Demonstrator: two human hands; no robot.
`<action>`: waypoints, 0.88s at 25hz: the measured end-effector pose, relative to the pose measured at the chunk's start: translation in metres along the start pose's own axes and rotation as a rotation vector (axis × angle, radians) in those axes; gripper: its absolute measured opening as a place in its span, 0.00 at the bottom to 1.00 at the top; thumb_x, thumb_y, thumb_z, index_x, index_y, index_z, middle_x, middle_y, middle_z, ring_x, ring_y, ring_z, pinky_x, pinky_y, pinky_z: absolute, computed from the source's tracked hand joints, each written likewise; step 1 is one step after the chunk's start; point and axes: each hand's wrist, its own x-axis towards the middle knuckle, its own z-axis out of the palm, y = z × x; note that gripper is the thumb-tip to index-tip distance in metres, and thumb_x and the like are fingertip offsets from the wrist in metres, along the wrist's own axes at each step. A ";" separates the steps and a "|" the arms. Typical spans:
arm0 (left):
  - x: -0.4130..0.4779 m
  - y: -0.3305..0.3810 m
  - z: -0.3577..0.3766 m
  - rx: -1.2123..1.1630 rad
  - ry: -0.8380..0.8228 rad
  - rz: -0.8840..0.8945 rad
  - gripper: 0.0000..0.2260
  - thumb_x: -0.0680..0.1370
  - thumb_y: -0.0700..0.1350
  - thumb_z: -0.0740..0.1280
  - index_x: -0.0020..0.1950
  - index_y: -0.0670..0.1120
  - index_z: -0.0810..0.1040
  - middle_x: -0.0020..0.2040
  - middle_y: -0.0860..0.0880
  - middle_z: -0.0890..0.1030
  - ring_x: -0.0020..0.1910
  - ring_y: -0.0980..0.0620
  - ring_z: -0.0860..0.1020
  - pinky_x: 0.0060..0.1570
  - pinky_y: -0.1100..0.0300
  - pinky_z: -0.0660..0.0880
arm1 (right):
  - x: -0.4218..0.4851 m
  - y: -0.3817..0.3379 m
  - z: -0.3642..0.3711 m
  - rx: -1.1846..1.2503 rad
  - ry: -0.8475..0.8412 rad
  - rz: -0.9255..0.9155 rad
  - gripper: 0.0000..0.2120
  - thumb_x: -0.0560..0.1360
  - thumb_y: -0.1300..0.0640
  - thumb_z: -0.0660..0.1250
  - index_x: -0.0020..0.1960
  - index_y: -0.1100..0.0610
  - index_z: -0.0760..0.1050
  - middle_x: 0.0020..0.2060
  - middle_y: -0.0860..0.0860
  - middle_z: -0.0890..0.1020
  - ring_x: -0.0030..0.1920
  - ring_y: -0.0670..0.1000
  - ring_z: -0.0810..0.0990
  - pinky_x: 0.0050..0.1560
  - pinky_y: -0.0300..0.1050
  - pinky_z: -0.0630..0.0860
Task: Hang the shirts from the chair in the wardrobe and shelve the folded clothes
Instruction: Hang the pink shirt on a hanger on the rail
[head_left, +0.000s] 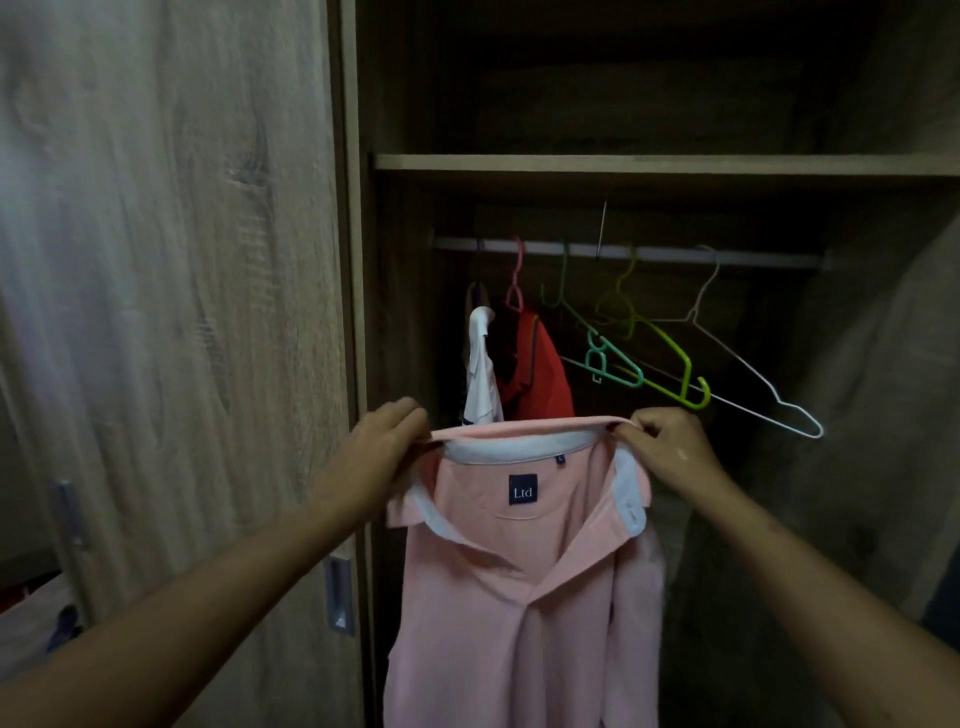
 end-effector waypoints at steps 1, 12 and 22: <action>0.005 0.001 -0.008 -0.046 -0.050 -0.008 0.05 0.75 0.51 0.62 0.44 0.51 0.68 0.44 0.53 0.71 0.39 0.54 0.73 0.36 0.65 0.68 | 0.003 0.003 0.000 -0.011 -0.018 0.011 0.16 0.73 0.60 0.67 0.29 0.66 0.72 0.24 0.53 0.72 0.27 0.47 0.69 0.29 0.41 0.65; 0.061 0.002 -0.019 0.016 -0.266 -0.126 0.07 0.74 0.42 0.66 0.49 0.43 0.80 0.47 0.46 0.75 0.46 0.44 0.78 0.41 0.58 0.74 | 0.046 -0.018 0.007 -0.024 0.066 -0.188 0.10 0.72 0.62 0.68 0.33 0.56 0.79 0.28 0.52 0.80 0.29 0.46 0.77 0.35 0.42 0.72; 0.067 0.014 -0.035 0.024 -0.116 -0.141 0.08 0.78 0.45 0.63 0.54 0.44 0.76 0.49 0.50 0.72 0.45 0.52 0.75 0.41 0.66 0.68 | 0.130 -0.010 0.038 -0.219 0.106 0.183 0.25 0.73 0.70 0.63 0.67 0.58 0.63 0.59 0.62 0.75 0.59 0.63 0.76 0.56 0.53 0.74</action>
